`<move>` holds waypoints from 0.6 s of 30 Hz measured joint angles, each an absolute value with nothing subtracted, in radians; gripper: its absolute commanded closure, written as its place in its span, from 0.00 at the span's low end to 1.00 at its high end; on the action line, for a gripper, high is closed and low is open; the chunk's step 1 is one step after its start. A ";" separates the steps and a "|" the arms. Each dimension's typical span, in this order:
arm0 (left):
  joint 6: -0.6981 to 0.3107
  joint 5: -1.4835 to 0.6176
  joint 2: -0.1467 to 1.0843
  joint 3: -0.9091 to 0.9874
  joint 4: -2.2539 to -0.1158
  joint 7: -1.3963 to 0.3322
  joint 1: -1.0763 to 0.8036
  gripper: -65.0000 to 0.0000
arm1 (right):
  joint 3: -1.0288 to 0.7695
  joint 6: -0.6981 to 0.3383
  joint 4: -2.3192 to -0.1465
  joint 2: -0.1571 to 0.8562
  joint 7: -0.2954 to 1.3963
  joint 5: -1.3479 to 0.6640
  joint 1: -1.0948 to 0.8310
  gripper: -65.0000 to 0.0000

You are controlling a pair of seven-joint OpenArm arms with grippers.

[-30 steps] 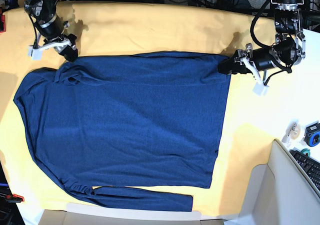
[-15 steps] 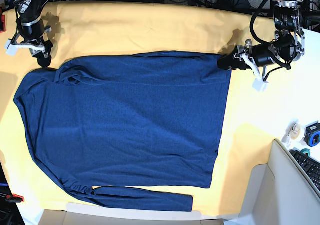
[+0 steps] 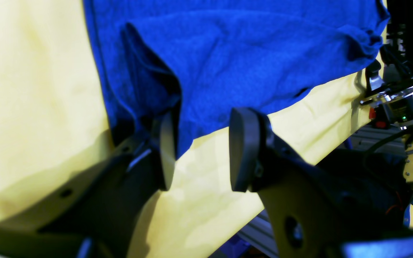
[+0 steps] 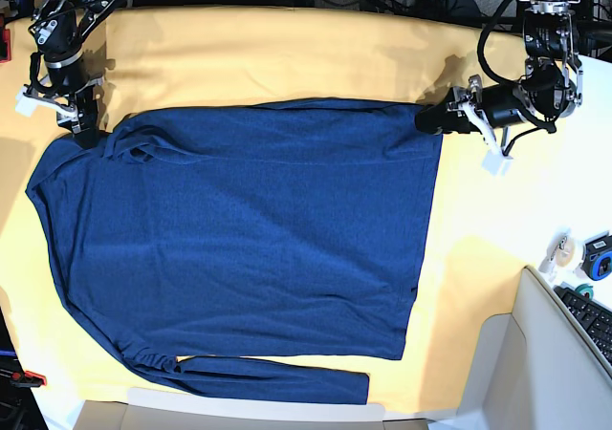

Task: Fold the T-shirt properly
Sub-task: 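Lift the shoulder corners and pull them away from the hem, then hold the shoulders and drag the shirt toward the robot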

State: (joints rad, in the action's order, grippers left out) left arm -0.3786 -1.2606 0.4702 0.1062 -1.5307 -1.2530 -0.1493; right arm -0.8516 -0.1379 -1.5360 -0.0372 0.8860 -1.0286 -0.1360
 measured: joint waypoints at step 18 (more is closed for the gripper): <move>-0.374 -1.261 0.468 0.106 -1.531 -1.253 -0.149 0.63 | -0.878 0.328 -1.535 -0.040 0.865 -1.044 -0.016 0.65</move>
State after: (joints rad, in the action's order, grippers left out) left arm -0.3744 -1.2606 0.4683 0.1062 -1.5311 -1.2533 -0.1493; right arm -0.8783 0.3283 -1.5352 -0.0402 0.8650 -1.0443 -0.0162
